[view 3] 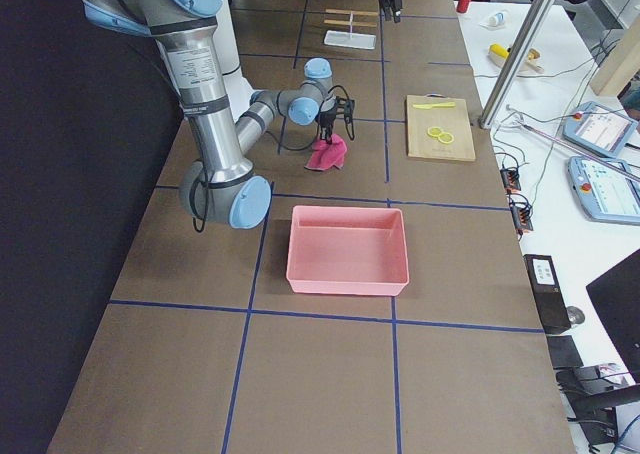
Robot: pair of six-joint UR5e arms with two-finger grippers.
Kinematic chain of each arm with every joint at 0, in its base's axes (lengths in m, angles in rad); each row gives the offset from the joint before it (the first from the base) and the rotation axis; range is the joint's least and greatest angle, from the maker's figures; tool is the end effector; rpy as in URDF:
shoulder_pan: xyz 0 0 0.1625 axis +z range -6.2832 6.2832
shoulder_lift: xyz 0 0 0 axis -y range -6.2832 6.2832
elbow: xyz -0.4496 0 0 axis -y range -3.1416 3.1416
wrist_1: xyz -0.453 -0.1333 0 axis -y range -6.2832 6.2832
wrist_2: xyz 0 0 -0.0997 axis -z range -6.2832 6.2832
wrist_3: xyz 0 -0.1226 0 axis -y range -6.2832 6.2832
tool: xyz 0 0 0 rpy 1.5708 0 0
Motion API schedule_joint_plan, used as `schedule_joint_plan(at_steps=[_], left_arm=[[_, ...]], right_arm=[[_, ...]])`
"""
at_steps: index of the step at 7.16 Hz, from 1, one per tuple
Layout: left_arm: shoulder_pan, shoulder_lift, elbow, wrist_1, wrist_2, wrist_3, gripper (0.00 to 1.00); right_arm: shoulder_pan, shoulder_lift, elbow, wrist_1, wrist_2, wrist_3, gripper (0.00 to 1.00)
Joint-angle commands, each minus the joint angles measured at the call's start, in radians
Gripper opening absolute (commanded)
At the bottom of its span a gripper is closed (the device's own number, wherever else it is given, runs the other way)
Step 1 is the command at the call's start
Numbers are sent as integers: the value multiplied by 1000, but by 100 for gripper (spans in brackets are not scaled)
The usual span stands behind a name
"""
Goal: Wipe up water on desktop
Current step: 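Wipe the pink cloth across the table surface with the right gripper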
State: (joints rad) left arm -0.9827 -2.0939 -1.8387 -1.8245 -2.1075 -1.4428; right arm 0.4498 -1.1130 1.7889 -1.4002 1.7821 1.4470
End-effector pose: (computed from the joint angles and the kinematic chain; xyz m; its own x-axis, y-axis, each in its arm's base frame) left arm 0.3209 -0.6085 0.1966 0.3363 -0.3066 -0.8905 0.4303 0.8911 -0.1443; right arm -0.5908 -0.4047 0.2872 0.6272 0.1687 0.7604 -0.2078 0.9771 -0.0454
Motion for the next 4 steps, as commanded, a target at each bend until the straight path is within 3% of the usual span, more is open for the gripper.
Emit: schedule_joint_plan(at_steps=[1,2,4], left_arm=[[-80,168,-65,2,-3,218,84],[-118,214,-67,2,-20,322,84],[-187,326,-85,1,-26,453,88]], right_arm=[[-23,203,-153,3,0,110,0],[-16,147,-113,3,34,98,0],[55,-113,68,6,92,-39,0]])
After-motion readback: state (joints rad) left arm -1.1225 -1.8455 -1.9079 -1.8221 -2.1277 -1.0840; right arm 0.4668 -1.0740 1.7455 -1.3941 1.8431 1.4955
